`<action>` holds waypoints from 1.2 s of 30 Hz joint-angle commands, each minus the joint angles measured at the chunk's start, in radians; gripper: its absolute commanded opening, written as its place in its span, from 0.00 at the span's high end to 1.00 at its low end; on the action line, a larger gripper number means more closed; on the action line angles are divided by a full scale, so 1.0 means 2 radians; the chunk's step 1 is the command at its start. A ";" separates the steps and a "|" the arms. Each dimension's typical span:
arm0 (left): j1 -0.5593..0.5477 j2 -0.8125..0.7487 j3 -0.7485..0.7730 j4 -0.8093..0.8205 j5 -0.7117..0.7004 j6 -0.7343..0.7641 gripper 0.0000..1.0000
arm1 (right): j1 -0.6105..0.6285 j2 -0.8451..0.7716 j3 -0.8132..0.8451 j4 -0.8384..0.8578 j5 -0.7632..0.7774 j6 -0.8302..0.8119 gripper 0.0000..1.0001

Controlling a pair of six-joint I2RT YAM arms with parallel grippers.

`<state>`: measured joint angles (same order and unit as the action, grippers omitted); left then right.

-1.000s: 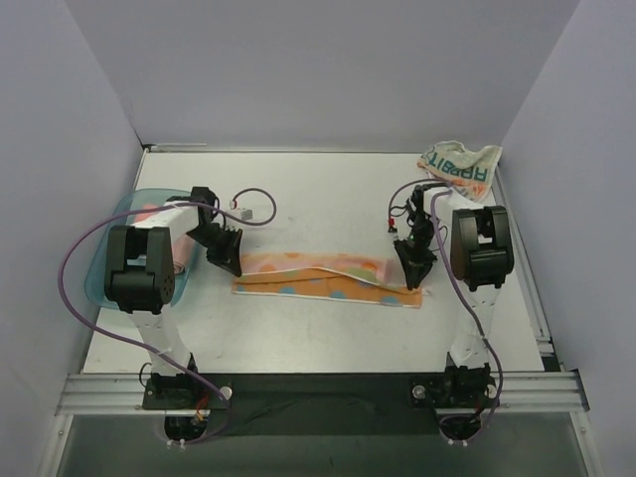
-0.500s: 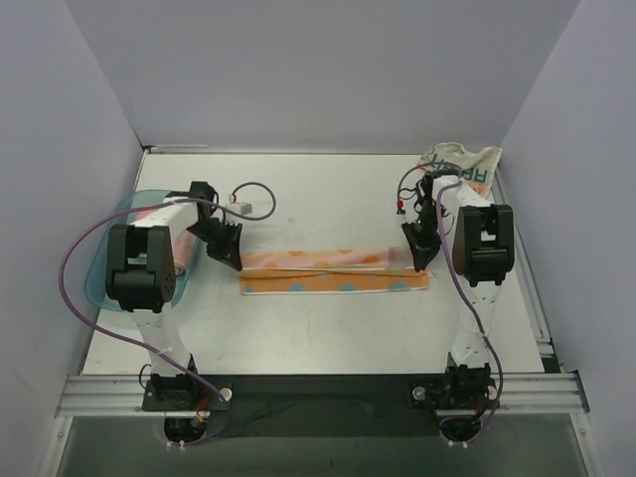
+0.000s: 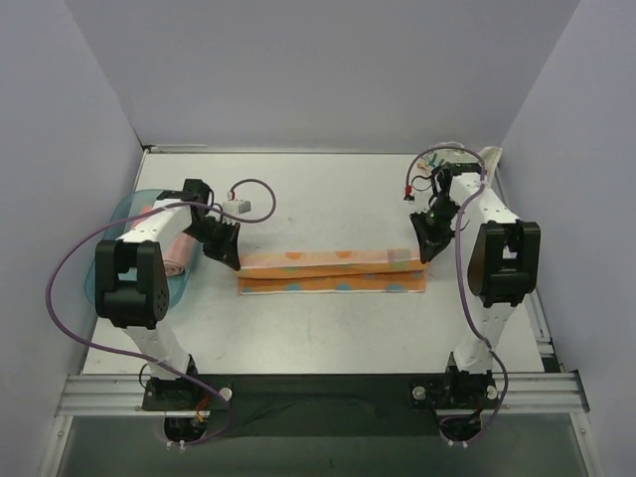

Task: Roll the towels
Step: Fold the towel

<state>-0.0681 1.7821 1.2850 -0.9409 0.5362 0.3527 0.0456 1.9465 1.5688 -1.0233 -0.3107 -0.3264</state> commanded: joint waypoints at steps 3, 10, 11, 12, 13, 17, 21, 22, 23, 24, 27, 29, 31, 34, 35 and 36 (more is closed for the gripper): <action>-0.009 -0.001 -0.055 0.024 -0.014 0.022 0.99 | -0.006 0.048 -0.034 0.009 0.014 -0.016 1.00; -0.002 -0.008 -0.066 0.033 -0.016 0.040 0.54 | -0.019 0.030 -0.063 0.018 0.020 -0.035 0.75; 0.000 -0.019 -0.063 0.028 -0.009 0.043 0.42 | -0.021 0.017 -0.063 0.016 0.021 -0.035 0.62; 0.000 -0.025 -0.060 0.025 -0.005 0.045 0.39 | -0.021 0.010 -0.063 0.015 0.020 -0.036 0.58; -0.001 -0.031 -0.051 0.020 0.013 0.049 0.39 | -0.021 0.002 -0.058 0.011 0.007 -0.042 0.58; -0.002 -0.060 -0.031 0.004 0.036 0.057 0.37 | -0.034 -0.037 -0.030 -0.018 -0.030 -0.042 0.54; -0.001 -0.054 -0.008 0.008 0.036 0.048 0.39 | -0.031 -0.032 0.009 -0.028 -0.056 -0.023 0.53; -0.001 -0.051 -0.004 0.012 0.033 0.040 0.39 | -0.032 -0.022 0.025 -0.027 -0.053 -0.021 0.54; 0.000 -0.045 0.002 0.022 0.023 0.035 0.39 | -0.033 -0.015 0.031 -0.024 -0.046 -0.018 0.56; -0.001 -0.043 0.005 0.026 0.017 0.030 0.39 | -0.032 -0.006 0.040 -0.022 -0.040 -0.013 0.58; 0.002 -0.027 0.007 0.053 -0.006 0.003 0.39 | -0.033 0.034 0.071 -0.016 -0.033 0.012 0.63; 0.002 -0.015 0.007 0.070 -0.014 -0.014 0.39 | -0.033 0.061 0.085 -0.014 -0.036 0.021 0.64; 0.002 -0.003 0.009 0.074 -0.017 -0.025 0.39 | -0.033 0.081 0.098 -0.012 -0.036 0.031 0.65; 0.001 0.015 0.009 0.077 -0.020 -0.033 0.38 | -0.033 0.096 0.103 -0.010 -0.032 0.034 0.64; 0.002 0.020 0.008 0.081 -0.020 -0.034 0.38 | -0.033 0.098 0.101 -0.010 -0.032 0.034 0.65; 0.001 0.022 0.007 0.082 -0.014 -0.034 0.38 | -0.033 0.098 0.096 -0.010 -0.032 0.034 0.65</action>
<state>-0.0700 1.8164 1.2659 -0.8219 0.5041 0.3141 -0.0238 2.1540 1.7424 -0.9916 -0.3748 -0.2825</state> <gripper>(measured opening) 0.622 0.356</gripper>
